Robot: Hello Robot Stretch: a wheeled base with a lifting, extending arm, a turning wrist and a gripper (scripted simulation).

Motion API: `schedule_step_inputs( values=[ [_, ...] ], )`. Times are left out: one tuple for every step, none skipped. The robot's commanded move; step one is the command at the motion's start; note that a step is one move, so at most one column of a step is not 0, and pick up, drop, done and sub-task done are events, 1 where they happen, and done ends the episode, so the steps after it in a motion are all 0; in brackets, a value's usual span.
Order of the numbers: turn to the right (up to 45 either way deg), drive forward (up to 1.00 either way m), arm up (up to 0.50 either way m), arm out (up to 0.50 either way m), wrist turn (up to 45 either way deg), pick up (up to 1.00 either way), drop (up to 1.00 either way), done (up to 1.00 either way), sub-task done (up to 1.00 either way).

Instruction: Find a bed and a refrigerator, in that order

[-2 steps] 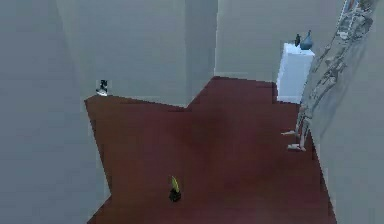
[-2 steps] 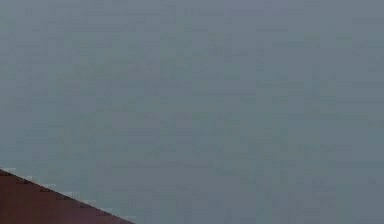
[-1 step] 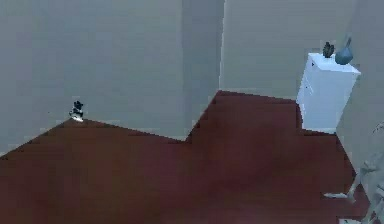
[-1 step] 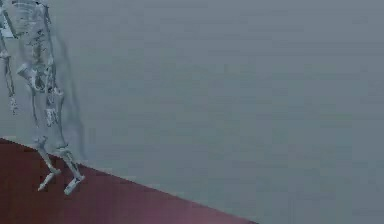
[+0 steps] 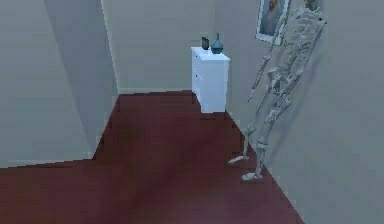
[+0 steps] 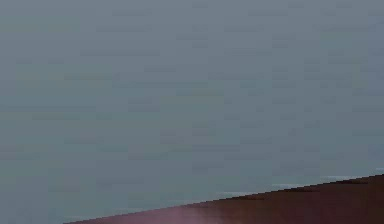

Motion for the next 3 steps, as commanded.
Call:
schedule_step_inputs(
  values=[
    [0.0, 0.05, 0.00, 0.00, 0.0, 0.00, 0.00, 0.00, 0.00],
    [-30.0, 0.00, 0.00, 0.00, 0.0, 0.00, 0.00, 0.00, 0.00],
    [0.0, 0.80, 0.00, 0.00, 0.0, 0.00, 0.00, 0.00, 0.00]
  ],
)
